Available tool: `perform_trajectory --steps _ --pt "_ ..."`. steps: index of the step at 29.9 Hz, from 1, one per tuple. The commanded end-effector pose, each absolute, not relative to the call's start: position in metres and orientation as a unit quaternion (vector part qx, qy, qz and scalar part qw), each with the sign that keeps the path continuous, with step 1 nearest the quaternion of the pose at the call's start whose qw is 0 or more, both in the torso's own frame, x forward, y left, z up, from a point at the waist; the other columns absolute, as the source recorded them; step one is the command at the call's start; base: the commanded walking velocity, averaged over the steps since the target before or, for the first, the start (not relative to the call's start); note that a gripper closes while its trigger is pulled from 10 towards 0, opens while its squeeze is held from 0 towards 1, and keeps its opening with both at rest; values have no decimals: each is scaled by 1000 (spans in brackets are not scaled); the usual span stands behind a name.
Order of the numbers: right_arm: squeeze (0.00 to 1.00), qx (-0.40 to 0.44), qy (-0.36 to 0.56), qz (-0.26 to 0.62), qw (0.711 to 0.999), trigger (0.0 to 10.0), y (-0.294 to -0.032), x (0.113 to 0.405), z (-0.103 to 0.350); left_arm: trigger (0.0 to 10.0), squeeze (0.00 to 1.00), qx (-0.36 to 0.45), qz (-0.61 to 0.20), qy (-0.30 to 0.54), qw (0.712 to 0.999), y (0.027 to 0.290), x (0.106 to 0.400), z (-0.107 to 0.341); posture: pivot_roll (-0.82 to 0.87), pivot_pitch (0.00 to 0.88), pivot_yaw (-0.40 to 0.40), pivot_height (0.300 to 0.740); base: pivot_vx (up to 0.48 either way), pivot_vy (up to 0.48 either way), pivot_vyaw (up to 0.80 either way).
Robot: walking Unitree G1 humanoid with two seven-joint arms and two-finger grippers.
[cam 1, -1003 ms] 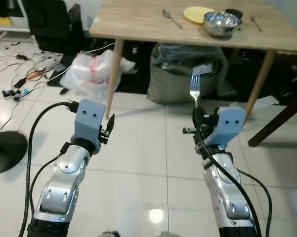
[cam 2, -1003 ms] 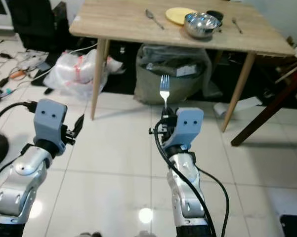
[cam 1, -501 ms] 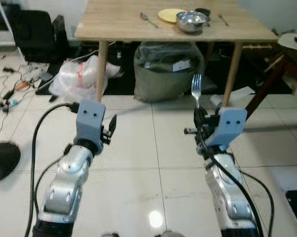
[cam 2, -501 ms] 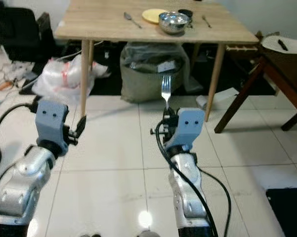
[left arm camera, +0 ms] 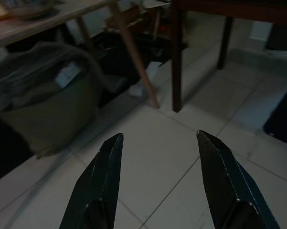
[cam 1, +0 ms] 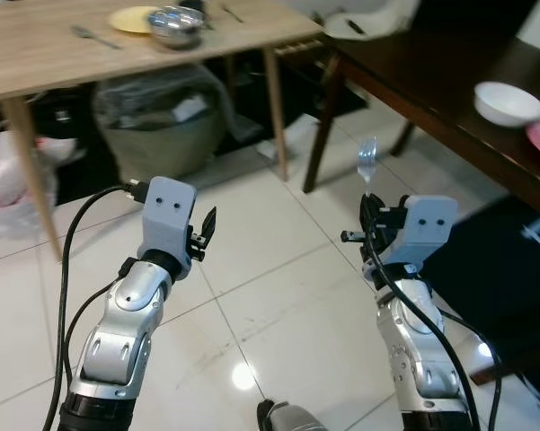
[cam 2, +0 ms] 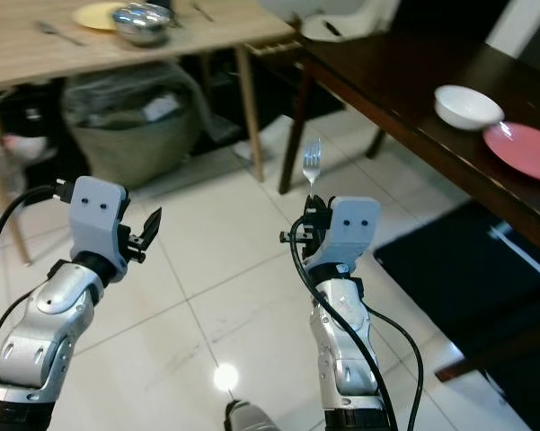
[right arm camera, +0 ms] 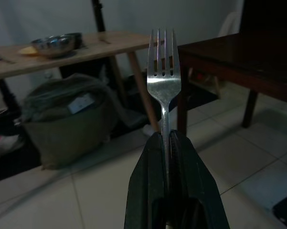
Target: Setting the table
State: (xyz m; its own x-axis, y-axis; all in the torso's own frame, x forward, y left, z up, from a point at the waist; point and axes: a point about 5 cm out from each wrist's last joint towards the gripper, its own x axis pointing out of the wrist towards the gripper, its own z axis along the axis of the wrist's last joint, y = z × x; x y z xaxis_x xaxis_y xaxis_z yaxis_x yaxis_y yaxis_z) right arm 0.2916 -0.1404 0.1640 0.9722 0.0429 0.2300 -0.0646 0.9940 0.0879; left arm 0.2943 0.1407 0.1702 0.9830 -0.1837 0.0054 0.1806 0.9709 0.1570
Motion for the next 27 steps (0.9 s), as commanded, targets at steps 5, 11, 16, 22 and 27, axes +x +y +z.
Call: perform_trajectory --steps 5,11,16,22,27 --pt "0 52 -107 24 993 10000 -140 291 161 10000 110 80 -97 4 992 140 293 164 -117 32 48 740 0 0 -800" --pt "0 52 -106 21 993 10000 -140 291 160 10000 110 81 -98 5 992 140 293 164 -118 34 49 740 0 0 -800" --pt "0 52 -106 20 993 10000 -141 290 160 10000 106 80 -99 6 992 140 293 163 -118 35 49 740 0 0 -800" --pt "0 52 -105 19 993 10000 -141 290 160 10000 106 80 -100 5 992 140 293 163 -119 37 49 740 0 0 -800" --pt "0 52 -105 18 993 10000 -141 290 160 10000 110 82 -102 5 991 140 293 163 -119 37 49 740 0 0 -800"
